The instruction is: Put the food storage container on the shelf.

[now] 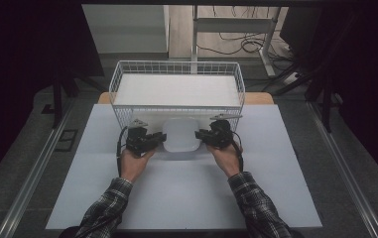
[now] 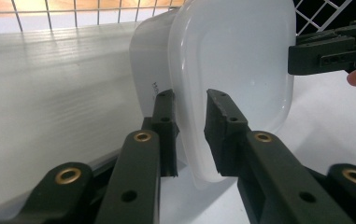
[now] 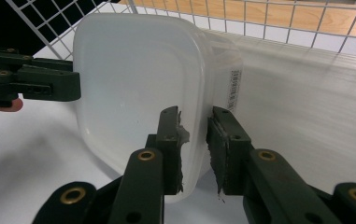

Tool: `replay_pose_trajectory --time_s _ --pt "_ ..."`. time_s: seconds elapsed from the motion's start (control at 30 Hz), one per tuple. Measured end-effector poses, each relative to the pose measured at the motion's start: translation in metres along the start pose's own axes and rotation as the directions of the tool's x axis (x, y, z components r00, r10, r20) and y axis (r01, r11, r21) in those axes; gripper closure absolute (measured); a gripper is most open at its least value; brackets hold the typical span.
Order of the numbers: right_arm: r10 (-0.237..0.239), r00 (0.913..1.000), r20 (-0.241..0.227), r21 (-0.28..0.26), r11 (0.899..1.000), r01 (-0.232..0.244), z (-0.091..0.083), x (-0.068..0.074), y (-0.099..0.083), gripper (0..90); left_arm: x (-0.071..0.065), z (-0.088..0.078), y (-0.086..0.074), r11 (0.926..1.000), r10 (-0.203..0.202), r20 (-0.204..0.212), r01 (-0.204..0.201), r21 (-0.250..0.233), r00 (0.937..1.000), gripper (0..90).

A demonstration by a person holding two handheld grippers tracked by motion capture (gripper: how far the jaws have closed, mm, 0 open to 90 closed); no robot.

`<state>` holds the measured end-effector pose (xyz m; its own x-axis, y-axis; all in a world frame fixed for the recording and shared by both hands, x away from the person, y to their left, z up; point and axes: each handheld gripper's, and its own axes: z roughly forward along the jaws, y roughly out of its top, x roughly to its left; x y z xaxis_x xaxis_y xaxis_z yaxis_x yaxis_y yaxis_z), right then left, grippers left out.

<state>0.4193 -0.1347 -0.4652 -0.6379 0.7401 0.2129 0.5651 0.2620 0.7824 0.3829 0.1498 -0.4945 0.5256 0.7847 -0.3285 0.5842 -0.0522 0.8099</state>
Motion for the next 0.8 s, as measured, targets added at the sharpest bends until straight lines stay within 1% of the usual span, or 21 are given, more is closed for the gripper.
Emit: replay_pose_trajectory --time_s 0.17,0.2,0.23,0.27,0.3,0.33,0.37,0.4,0.43,0.47,0.5,0.57,0.6,0.63,0.67,0.73,0.77,0.8 --pt "-0.003 0.9998 0.020 -0.007 1.000 0.004 0.005 0.000 0.004 69.8 0.001 0.005 0.004 0.9999 0.012 -0.012 -0.012 -0.008 0.9999 69.6" --pt "0.004 0.9998 0.021 -0.010 1.000 -0.004 0.007 -0.002 0.005 68.1 0.002 0.007 0.007 0.9996 0.027 -0.024 -0.027 -0.001 0.9994 68.5" --pt "0.004 0.9998 0.021 -0.010 1.000 -0.004 0.007 -0.002 0.005 68.1 0.002 0.007 0.007 0.9996 0.027 -0.024 -0.027 -0.001 0.9994 67.3" --pt "0.007 0.9998 0.020 -0.014 1.000 -0.007 0.008 -0.003 0.005 67.1 0.002 0.008 0.008 0.9993 0.036 -0.033 -0.036 0.007 0.9988 67.3" --pt "0.010 0.9997 0.023 -0.019 1.000 -0.010 0.009 -0.004 0.006 67.2 0.001 0.010 0.010 0.9982 0.059 -0.065 -0.059 0.010 0.9961 64.8" --pt "-0.010 0.9989 0.046 -0.001 1.000 0.010 0.012 -0.005 0.007 66.4 0.001 0.010 0.010 0.9972 0.074 -0.082 -0.074 0.007 0.9939 65.5" --pt "-0.010 0.9989 0.046 -0.001 1.000 0.010 0.012 -0.005 0.007 66.4 0.001 0.011 0.012 0.9968 0.080 -0.095 -0.080 0.002 0.9923 65.5" --pt "-0.003 0.9985 0.054 -0.015 1.000 0.004 0.014 -0.006 0.008 65.9 0.001 0.013 0.014 0.9957 0.093 -0.106 -0.093 0.005 0.9901 65.4" --pt "-0.003 0.9985 0.054 -0.015 1.000 0.004 0.014 -0.006 0.008 65.9 0.001 0.013 0.014 0.9957 0.093 -0.106 -0.093 0.005 0.9901 64.7" --pt "-0.010 0.9976 0.069 -0.024 1.000 0.012 0.017 -0.006 0.009 64.4 0.001 0.014 0.016 0.9951 0.099 -0.120 -0.099 0.004 0.9878 64.0" --pt "-0.010 0.9976 0.069 -0.024 1.000 0.012 0.017 -0.006 0.009 64.4 0.002 0.016 0.017 0.9951 0.098 -0.125 -0.099 0.000 0.9874 64.0" --pt "-0.032 0.9955 0.089 -0.035 0.999 0.035 0.019 -0.007 0.011 63.1 0.003 0.017 0.019 0.9953 0.096 -0.132 -0.096 0.000 0.9866 62.7" --pt "-0.047 0.9935 0.104 -0.043 0.998 0.052 0.020 -0.006 0.011 62.6 0.005 0.019 0.020 0.9963 0.085 -0.129 -0.086 -0.004 0.9880 60.0" --pt "-0.047 0.9935 0.104 -0.043 0.998 0.052 0.020 -0.006 0.011 62.6 0.005 0.019 0.020 0.9963 0.085 -0.129 -0.086 -0.004 0.9880 58.5" --pt "-0.050 0.9926 0.111 -0.046 0.997 0.055 0.021 -0.005 0.011 62.3 0.007 0.020 0.020 0.9969 0.076 -0.126 -0.078 -0.011 0.9891 56.5" --pt "-0.052 0.9926 0.110 -0.047 0.997 0.058 0.021 -0.005 0.010 62.3 0.008 0.019 0.020 0.9966 0.080 -0.127 -0.082 -0.009 0.9886 52.3" --pt "-0.052 0.9926 0.110 -0.047 0.997 0.058 0.021 -0.005 0.010 62.3 0.008 0.018 0.020 0.9961 0.086 -0.136 -0.088 -0.006 0.9869 52.3" --pt "-0.065 0.9921 0.107 -0.061 0.996 0.072 0.019 -0.004 0.009 62.2 0.008 0.015 0.020 0.9957 0.087 -0.130 -0.091 -0.018 0.9876 47.7"
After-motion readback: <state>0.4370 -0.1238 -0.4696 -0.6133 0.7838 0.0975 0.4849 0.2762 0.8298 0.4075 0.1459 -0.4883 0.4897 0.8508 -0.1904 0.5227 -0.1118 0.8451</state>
